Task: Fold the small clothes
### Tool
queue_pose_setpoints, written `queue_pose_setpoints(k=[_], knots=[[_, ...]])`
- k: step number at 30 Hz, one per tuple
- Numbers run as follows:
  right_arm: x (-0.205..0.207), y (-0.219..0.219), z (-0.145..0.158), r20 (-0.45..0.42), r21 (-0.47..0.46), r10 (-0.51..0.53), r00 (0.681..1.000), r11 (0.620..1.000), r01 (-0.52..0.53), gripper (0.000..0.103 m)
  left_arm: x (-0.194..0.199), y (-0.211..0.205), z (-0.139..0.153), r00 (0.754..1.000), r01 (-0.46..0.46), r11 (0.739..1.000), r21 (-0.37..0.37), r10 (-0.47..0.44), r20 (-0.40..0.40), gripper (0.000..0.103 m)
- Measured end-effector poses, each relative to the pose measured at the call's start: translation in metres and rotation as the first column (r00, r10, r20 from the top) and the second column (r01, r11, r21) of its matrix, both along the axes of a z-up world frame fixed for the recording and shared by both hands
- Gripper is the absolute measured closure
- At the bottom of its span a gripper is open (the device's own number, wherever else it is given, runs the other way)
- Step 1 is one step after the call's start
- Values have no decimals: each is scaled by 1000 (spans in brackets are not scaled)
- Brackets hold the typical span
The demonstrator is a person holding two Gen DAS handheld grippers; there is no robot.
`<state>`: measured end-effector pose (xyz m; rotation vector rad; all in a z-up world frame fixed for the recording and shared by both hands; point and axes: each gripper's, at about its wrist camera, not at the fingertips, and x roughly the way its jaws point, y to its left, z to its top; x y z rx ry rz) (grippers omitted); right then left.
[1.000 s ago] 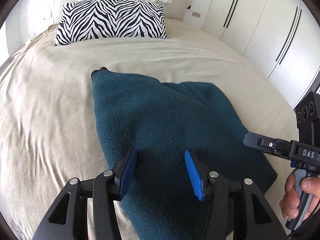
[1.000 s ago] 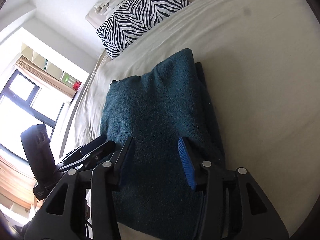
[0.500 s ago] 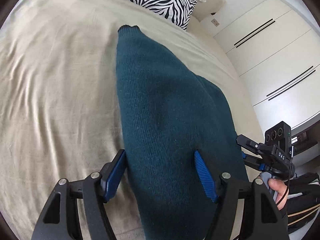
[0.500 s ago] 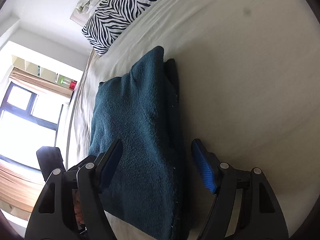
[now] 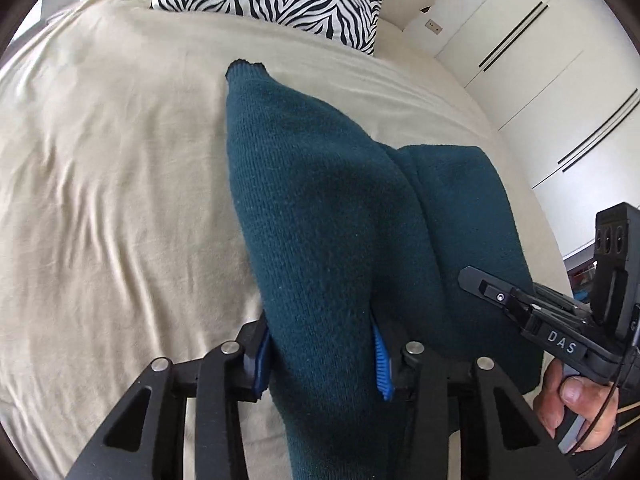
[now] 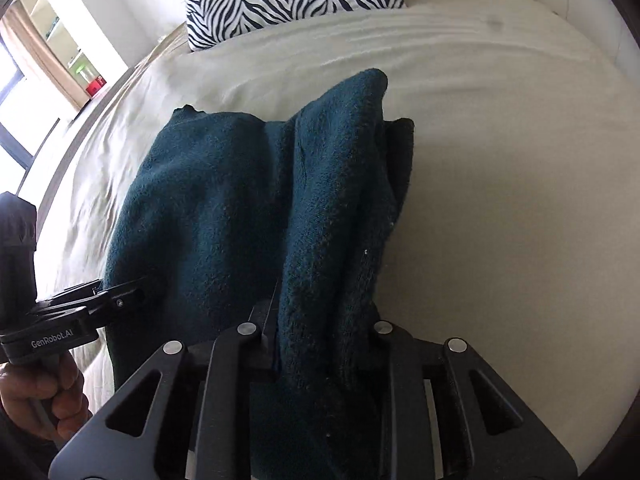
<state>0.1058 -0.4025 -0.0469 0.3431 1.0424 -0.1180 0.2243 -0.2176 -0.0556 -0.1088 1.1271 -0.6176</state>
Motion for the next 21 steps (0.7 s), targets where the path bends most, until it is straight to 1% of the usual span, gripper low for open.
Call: queue_pose_setpoints(k=[3, 5, 7, 10, 12, 16, 17, 21], knots=[[-23, 39, 25, 56, -39, 38, 998, 999, -36, 83, -31, 35, 23, 998, 3, 1000, 2, -3, 57, 60], [-41, 67, 38, 92, -43, 58, 994, 998, -54, 83, -54, 62, 36, 996, 1, 1000, 6, -2, 91, 60], [-61, 90, 47, 129, -9, 69, 989, 998, -68, 83, -76, 89, 46, 994, -3, 1000, 5, 2, 108, 60], [-84, 123, 56, 170, 38, 83, 982, 995, -91, 83, -105, 126, 57, 988, -14, 999, 29, 9, 152, 60], [-94, 151, 56, 187, 61, 102, 977, 991, -116, 83, -123, 150, 61, 985, -27, 999, 42, 20, 172, 60], [-105, 208, 45, 178, 109, 149, 973, 979, -170, 83, -152, 195, 65, 982, -66, 997, 43, 57, 179, 60], [-103, 225, 40, 176, 121, 159, 971, 976, -182, 83, -156, 205, 62, 981, -73, 996, 48, 63, 182, 60], [-105, 252, 26, 176, 179, 173, 969, 962, -204, 83, -156, 234, 44, 983, -111, 993, 43, 103, 154, 60]])
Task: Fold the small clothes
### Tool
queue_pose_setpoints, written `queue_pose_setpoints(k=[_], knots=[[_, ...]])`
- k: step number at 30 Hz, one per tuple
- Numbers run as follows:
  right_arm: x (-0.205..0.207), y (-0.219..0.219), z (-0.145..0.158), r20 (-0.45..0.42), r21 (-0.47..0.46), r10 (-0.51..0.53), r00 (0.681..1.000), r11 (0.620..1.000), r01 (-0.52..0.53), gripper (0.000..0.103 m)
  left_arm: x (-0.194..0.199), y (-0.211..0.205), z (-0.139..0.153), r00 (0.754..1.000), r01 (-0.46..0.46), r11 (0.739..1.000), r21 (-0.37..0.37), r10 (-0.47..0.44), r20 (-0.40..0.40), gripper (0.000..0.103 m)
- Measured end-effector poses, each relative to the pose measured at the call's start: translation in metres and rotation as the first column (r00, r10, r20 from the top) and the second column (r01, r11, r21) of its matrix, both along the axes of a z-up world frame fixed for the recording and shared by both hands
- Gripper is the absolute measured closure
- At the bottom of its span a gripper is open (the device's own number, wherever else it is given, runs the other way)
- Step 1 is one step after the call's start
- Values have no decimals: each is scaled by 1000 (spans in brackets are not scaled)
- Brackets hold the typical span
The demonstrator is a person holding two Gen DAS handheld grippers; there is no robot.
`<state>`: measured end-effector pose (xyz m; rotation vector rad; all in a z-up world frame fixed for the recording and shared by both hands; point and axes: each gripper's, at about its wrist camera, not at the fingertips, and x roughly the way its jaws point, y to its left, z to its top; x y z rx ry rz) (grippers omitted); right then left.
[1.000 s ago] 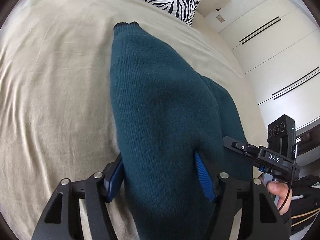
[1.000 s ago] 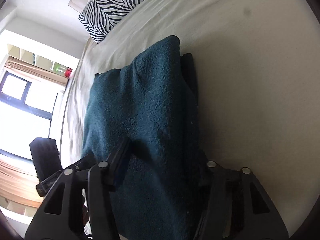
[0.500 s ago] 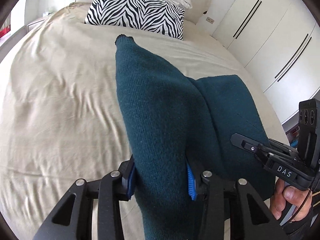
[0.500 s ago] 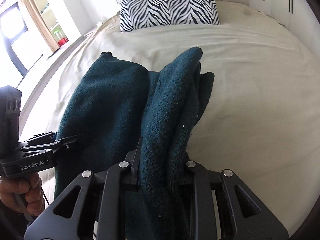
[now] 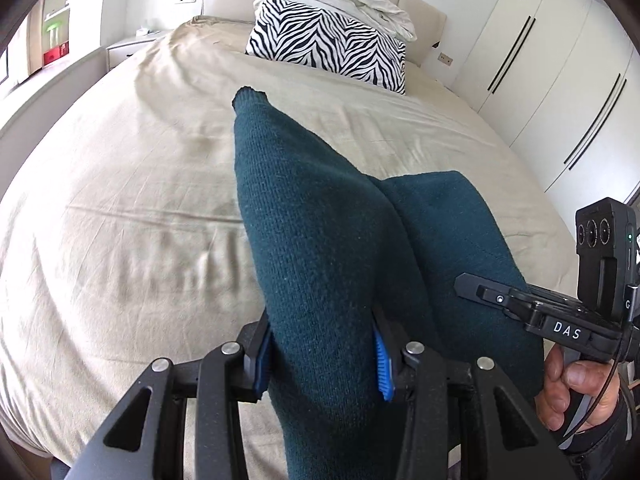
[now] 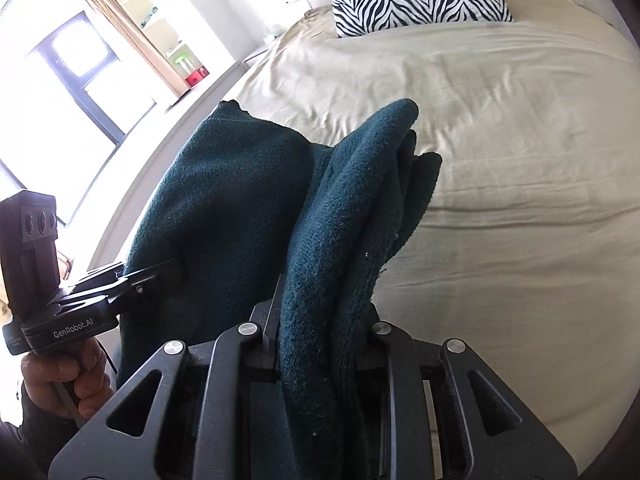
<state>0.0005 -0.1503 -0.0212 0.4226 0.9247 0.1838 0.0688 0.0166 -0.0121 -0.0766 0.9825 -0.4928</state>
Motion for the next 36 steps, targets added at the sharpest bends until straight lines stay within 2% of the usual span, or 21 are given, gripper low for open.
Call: queue_pose_setpoints(k=[2, 4, 5, 7, 8, 10, 12, 15, 19, 22, 23, 24, 26, 27, 28, 30, 34, 35, 36], knots=[[3, 10, -7, 9, 8, 6, 1000, 1000, -6, 83, 3, 5, -15, 1000, -5, 1000, 20, 5, 4, 59], [1, 16, -21, 10, 13, 3, 1000, 1000, -3, 83, 13, 7, -39, 999, -10, 999, 50, 13, -52, 58], [4, 17, -33, -16, 26, -8, 1000, 1000, 9, 82, 17, 9, -50, 997, -22, 999, 47, 25, -73, 55], [13, 6, -64, -94, 73, -72, 993, 994, 79, 79, 16, 13, -62, 997, -26, 999, 21, 27, -67, 49], [16, -4, -79, -108, 132, -94, 990, 985, 108, 74, 15, 14, -63, 997, -28, 1000, 11, 28, -66, 49], [11, -21, -99, -104, 284, -118, 988, 948, 144, 73, 13, 16, -64, 998, -28, 1000, 2, 28, -63, 46], [5, -25, -102, -95, 332, -129, 987, 931, 153, 73, 8, 20, -65, 998, -31, 1000, 2, 31, -56, 45], [4, -25, -98, -96, 319, -142, 985, 933, 165, 67, 7, 20, -60, 998, -36, 999, -3, 36, -45, 45], [-14, -33, -92, -73, 287, -201, 977, 934, 214, 60, -6, 19, -48, 999, -35, 999, 39, 34, 15, 43], [-31, -38, -85, -52, 225, -252, 966, 940, 257, 53, -14, 20, -26, 991, -66, 992, 106, 53, 125, 42], [-38, -42, -82, -41, 198, -272, 961, 941, 274, 50, -15, 23, -17, 986, -84, 991, 100, 68, 155, 40], [-44, -44, -79, -34, 175, -296, 955, 939, 297, 49, -17, 26, -8, 979, -101, 991, 82, 85, 185, 34], [-56, -56, -76, -51, 115, -373, 927, 919, 376, 49, -25, 30, 11, 956, -144, 988, 64, 122, 266, 18], [-61, -61, -74, -57, 99, -407, 912, 906, 411, 49, -31, 30, 19, 941, -160, 985, 66, 132, 313, 7], [-65, -68, -73, -59, 98, -431, 901, 895, 435, 49, -39, 29, 27, 923, -168, 983, 69, 133, 362, 0], [-74, -72, -58, -17, 84, -454, 891, 887, 454, 49, -53, 23, 43, 885, -173, 981, 82, 118, 451, 0], [-96, -59, -1, 209, -29, -439, 874, 890, 454, 49, -76, 7, 70, 809, -210, 967, 145, 89, 581, 0], [-102, -53, 17, 269, -55, -429, 862, 887, 458, 47, -81, 5, 78, 787, -236, 959, 154, 96, 609, 0], [-107, -47, 33, 328, -86, -419, 847, 879, 469, 40, -86, 4, 86, 764, -265, 951, 156, 109, 636, 0]])
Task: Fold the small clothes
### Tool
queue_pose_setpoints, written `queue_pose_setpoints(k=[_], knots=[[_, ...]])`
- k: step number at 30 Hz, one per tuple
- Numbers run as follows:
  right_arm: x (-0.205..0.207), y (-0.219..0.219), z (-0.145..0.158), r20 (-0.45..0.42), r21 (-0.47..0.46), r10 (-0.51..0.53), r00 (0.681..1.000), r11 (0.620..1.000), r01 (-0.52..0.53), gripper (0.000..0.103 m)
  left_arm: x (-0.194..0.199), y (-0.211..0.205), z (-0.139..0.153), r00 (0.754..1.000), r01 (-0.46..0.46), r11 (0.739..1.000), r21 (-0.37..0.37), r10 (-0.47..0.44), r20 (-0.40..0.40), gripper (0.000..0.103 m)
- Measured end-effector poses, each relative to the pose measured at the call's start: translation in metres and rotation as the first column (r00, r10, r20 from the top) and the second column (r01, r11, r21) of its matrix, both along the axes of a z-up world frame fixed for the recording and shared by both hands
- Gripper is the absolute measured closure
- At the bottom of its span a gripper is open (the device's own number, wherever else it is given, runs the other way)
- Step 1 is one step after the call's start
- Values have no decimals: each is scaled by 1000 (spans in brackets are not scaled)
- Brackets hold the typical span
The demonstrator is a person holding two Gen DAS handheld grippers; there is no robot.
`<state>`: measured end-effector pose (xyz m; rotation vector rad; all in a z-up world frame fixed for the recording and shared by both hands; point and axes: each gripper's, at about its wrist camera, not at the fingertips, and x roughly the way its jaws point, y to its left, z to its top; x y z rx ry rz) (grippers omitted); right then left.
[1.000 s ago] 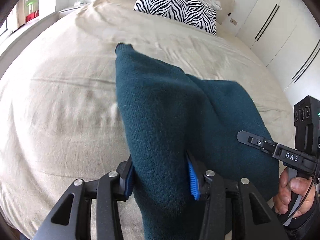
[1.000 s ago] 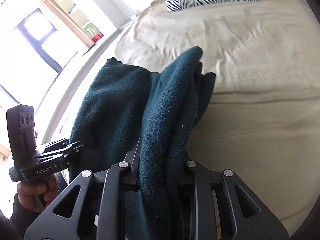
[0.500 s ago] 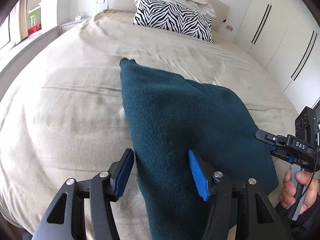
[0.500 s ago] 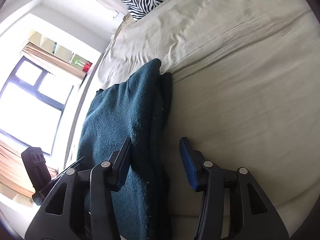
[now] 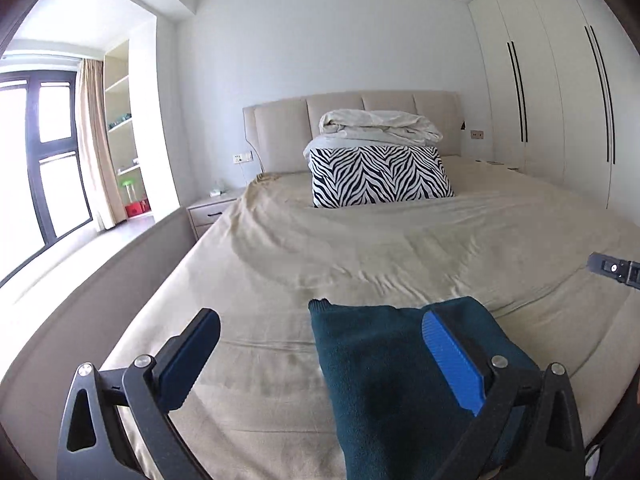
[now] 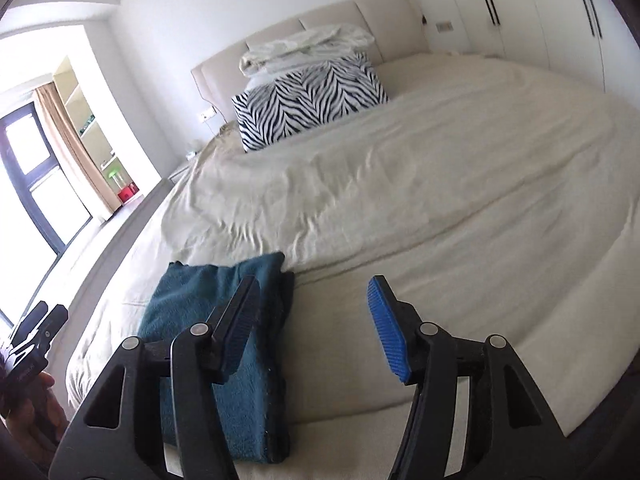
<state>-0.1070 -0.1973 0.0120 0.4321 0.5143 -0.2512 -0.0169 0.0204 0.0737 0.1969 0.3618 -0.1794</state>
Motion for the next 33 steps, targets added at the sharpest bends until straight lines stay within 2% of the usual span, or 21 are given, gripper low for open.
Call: queue_pose_setpoints(k=[1, 2, 3, 5, 7, 8, 10, 13, 17, 23, 28, 33], knots=[[-8, 6, 18, 48, -56, -14, 999, 998, 16, 33, -5, 1, 8, 1000, -19, 1000, 5, 19, 21, 0], [-12, 11, 36, 103, -104, -30, 994, 994, 40, 16, -8, 1, 16, 999, -29, 1000, 3, 29, 33, 0], [-21, 15, 53, 165, -144, -45, 985, 987, 69, 3, -12, 3, 23, 998, -33, 999, -7, 33, 44, 0], [-44, 26, 80, 297, -205, -69, 952, 969, 135, 1, -21, 8, 36, 994, -78, 997, -20, 79, 69, 0], [-56, 35, 103, 364, -264, -84, 928, 946, 189, 0, -28, 13, 43, 987, -134, 990, -40, 137, 88, 0], [-61, 40, 116, 376, -296, -86, 923, 933, 207, 0, -28, 15, 46, 985, -146, 988, -50, 150, 80, 0], [-66, 47, 134, 381, -334, -63, 922, 921, 201, 0, -23, 21, 50, 990, -136, 987, -81, 137, 14, 0], [-68, 50, 152, 367, -312, -9, 930, 941, 132, 0, -16, 25, 46, 988, -142, 984, -112, 135, -71, 0], [-53, 58, 153, 250, -298, 50, 967, 954, 28, 0, -5, 20, 25, 974, -140, 983, -120, 114, -198, 0], [-27, 72, 116, 81, -282, 96, 992, 957, -70, 0, 14, 10, -23, 935, -114, 984, -134, 61, -350, 0], [-2, 75, 71, -90, -195, 100, 991, 974, -116, 0, 24, 8, -53, 905, -113, 986, -124, 51, -422, 0], [18, 75, 27, -216, -142, 55, 975, 986, -87, 0, 29, 10, -71, 890, -126, 987, -101, 68, -451, 0]])
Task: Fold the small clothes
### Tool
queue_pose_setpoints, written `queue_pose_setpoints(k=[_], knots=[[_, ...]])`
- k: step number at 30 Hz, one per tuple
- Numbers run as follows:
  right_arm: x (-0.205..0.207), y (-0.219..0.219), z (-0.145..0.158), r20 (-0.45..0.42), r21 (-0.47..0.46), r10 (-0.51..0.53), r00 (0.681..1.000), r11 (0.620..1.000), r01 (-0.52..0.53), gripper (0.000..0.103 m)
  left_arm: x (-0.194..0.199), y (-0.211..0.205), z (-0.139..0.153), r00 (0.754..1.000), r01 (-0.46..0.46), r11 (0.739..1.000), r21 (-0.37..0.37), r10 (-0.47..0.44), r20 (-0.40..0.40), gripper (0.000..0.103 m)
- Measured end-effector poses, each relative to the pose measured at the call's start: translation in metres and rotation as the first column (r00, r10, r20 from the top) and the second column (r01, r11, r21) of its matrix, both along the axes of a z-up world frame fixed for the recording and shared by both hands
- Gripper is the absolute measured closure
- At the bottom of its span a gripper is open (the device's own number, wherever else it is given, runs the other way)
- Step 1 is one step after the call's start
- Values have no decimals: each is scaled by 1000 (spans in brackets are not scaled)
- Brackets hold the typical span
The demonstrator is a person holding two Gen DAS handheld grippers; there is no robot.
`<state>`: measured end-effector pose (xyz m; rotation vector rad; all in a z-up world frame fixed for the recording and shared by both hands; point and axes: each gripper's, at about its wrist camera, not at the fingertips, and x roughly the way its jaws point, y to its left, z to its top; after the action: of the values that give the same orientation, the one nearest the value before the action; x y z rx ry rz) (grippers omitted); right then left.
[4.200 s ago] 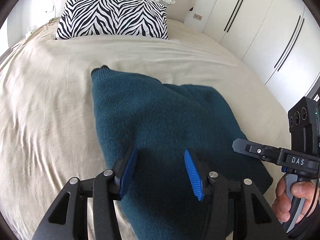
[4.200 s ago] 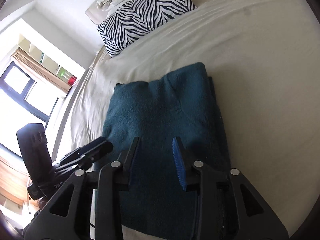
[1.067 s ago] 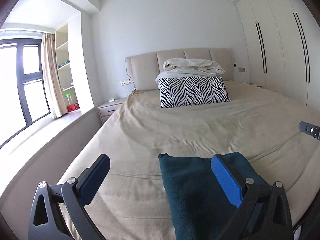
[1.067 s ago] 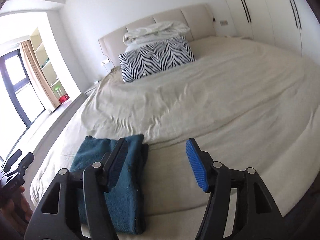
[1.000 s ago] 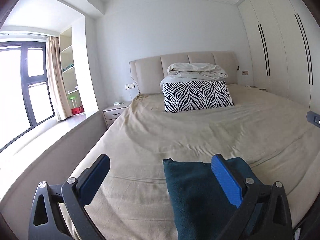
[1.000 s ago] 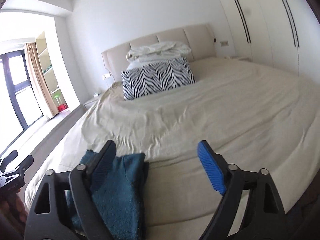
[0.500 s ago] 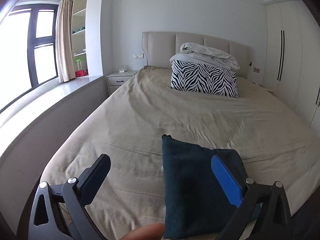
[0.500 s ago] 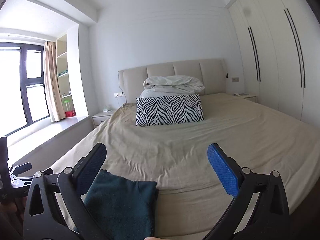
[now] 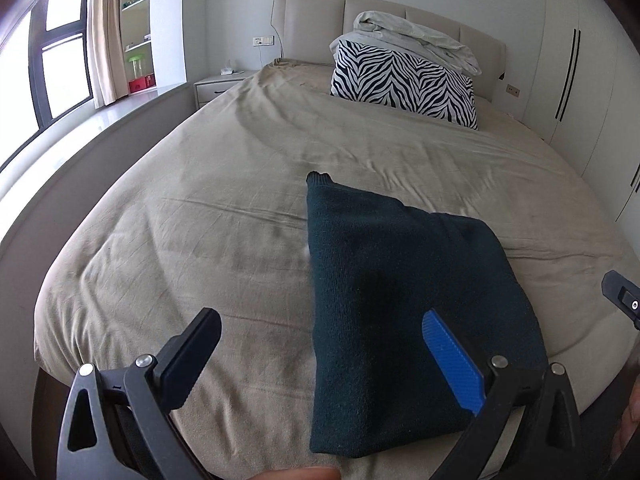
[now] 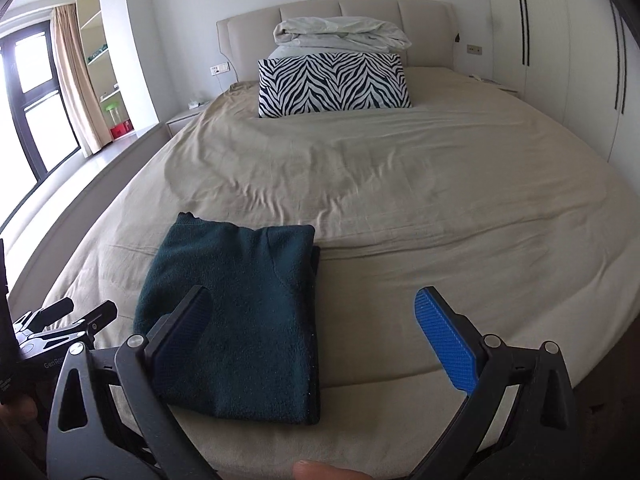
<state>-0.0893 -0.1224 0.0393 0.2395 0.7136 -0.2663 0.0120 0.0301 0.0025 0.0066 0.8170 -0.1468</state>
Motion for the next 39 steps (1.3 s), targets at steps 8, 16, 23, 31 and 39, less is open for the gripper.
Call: queue_pose_setpoints(k=[8, 16, 23, 31, 39], knots=[[21, 7, -49, -159, -59, -78, 984, 996, 69, 0, 3, 0, -17, 999, 2, 1000, 18, -2, -33, 0], [24, 24, -64, -183, -101, -55, 982, 994, 37, 0, 2, 0, -27, 999, 11, 1000, 21, -10, -42, 0], [28, 27, -71, -208, -100, -55, 977, 994, 35, 0, 1, -2, -32, 999, 23, 999, 26, -22, -45, 0], [30, 24, -78, -234, -85, -64, 970, 995, 45, 0, 1, -2, -33, 999, 23, 999, 26, -22, -45, 0], [31, 27, -81, -237, -82, -60, 970, 996, 41, 0, -1, -3, -35, 999, 15, 999, 29, -13, -47, 0]])
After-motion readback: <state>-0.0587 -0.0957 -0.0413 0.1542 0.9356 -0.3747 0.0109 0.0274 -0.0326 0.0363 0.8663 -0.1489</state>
